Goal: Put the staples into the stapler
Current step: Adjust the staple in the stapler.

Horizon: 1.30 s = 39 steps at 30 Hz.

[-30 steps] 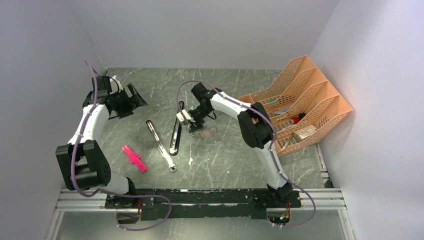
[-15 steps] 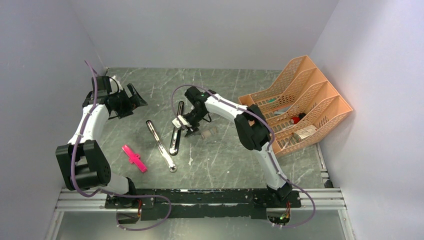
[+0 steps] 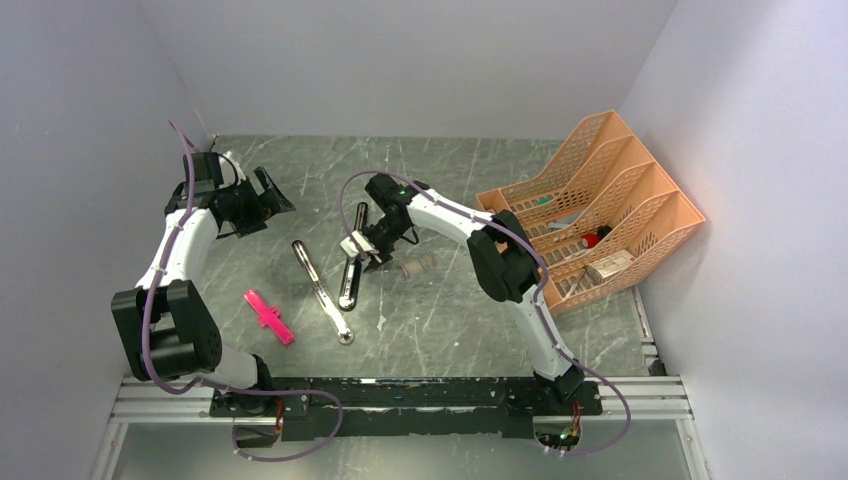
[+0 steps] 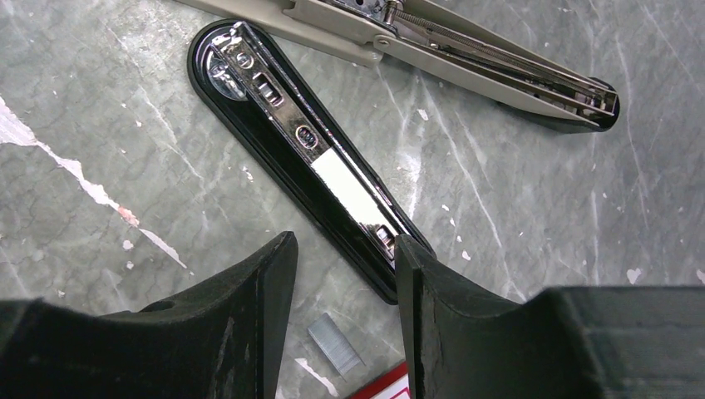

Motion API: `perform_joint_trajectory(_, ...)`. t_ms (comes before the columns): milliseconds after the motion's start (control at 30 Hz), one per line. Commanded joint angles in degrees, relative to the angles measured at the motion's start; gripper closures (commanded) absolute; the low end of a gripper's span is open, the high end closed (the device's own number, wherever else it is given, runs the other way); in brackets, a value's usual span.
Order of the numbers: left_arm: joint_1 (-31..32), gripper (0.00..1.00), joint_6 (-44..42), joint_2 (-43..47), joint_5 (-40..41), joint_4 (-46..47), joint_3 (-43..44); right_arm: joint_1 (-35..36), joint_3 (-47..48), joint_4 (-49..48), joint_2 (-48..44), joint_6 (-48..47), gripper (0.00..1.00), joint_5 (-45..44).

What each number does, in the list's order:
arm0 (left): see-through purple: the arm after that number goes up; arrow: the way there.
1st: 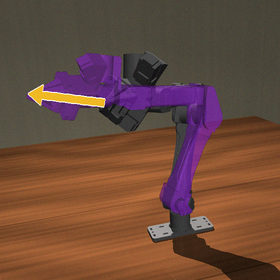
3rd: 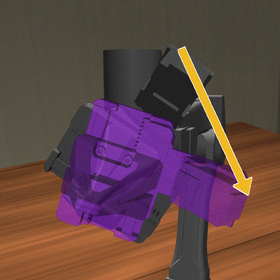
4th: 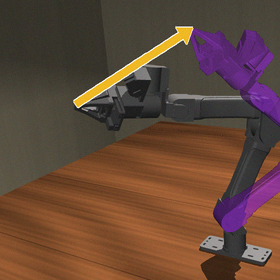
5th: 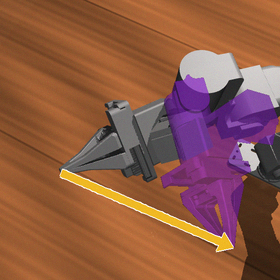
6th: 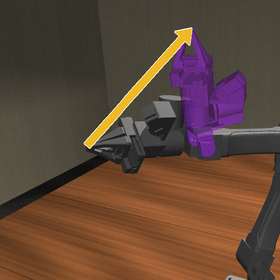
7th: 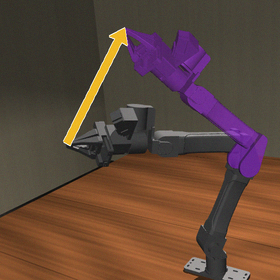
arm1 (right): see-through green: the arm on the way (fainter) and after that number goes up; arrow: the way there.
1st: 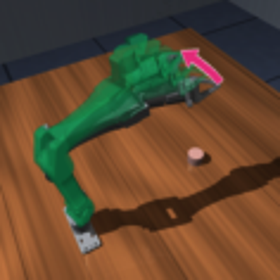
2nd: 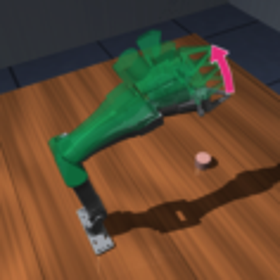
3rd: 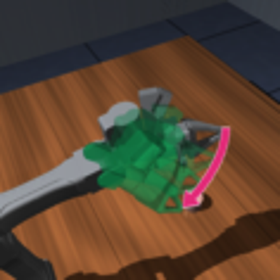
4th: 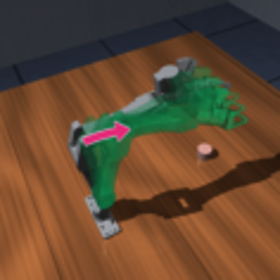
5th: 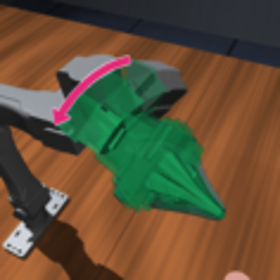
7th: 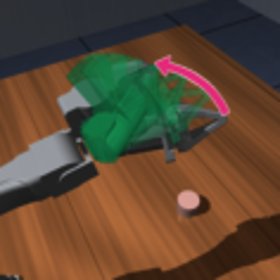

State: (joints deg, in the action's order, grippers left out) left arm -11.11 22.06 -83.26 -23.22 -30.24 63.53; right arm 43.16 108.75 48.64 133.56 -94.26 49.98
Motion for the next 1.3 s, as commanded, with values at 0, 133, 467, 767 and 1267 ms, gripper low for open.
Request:
perform_joint_trajectory(0,-0.60,0.08,-0.45,0.12,-1.47,0.86,0.11,0.46,1.12,-1.35,0.11,0.70,0.50,0.21)
perform_joint_trajectory(133,-0.62,0.08,-0.49,0.04,-1.41,0.85,0.11,0.56,1.11,-1.16,0.56,0.77,0.50,-0.29)
perform_joint_trajectory(467,-0.58,0.08,-0.44,0.06,-1.60,0.80,0.06,1.40,1.33,0.73,1.88,0.70,0.51,-0.90)
perform_joint_trajectory(767,-0.58,0.08,-0.45,0.12,-1.70,0.79,0.17,2.21,0.31,2.32,1.80,0.47,0.52,-1.70)
perform_joint_trajectory(1267,-0.60,0.08,-0.44,0.12,-1.67,0.71,0.19,5.44,-2.93,4.78,-0.33,-0.82,0.55,-2.32)
